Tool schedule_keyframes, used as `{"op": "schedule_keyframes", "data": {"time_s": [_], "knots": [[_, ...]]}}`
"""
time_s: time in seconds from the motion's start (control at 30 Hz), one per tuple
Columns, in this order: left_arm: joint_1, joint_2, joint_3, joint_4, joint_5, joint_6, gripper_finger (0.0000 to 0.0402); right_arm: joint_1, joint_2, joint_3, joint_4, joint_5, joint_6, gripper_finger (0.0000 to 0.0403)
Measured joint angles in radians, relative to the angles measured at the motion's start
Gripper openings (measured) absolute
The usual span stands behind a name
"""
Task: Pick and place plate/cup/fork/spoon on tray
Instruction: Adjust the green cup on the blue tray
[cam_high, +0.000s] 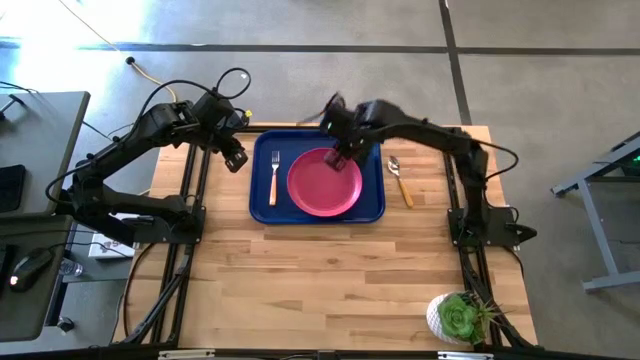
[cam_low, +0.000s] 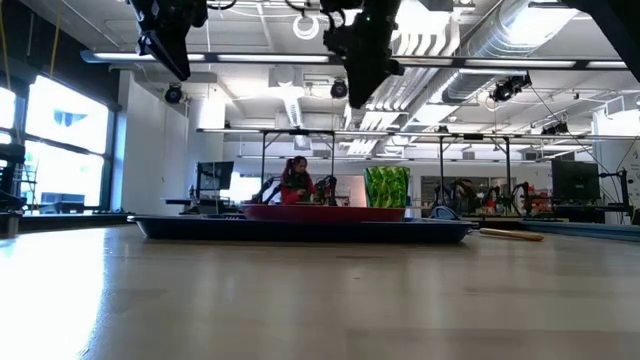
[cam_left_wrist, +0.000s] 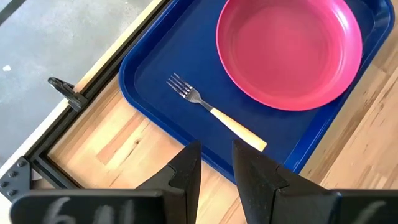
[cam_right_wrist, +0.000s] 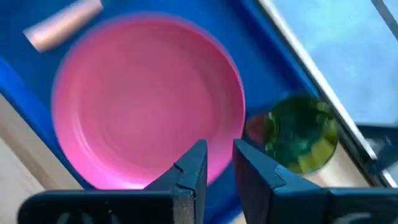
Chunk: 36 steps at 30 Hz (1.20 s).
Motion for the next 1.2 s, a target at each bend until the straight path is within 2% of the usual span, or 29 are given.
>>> {"op": "schedule_keyframes", "data": {"time_s": [0.23, 0.3, 0.53, 0.97, 1.2], "knots": [[0.0, 0.0, 0.0, 0.003, 0.0, -0.039, 0.0081, -0.119, -0.019, -0.013, 0.125, -0.231, 0.019, 0.0067], [0.0, 0.0, 0.0, 0.005, 0.0, -0.042, 0.0081, -0.14, -0.01, -0.041, 0.156, -0.267, 0.056, 0.0067], [0.001, 0.0, 0.0, 0.019, 0.0, -0.065, 0.0081, -0.154, -0.005, -0.129, 0.138, -0.248, 0.09, 0.0067], [0.001, 0.016, 0.0, 0.07, -0.001, -0.082, 0.0081, -0.152, -0.005, -0.369, 0.283, -0.239, 0.109, 0.0067], [0.001, 0.043, 0.0, 0.069, -0.002, -0.082, 0.0081, -0.165, -0.005, -0.417, 0.313, -0.231, 0.128, 0.0067]]}}
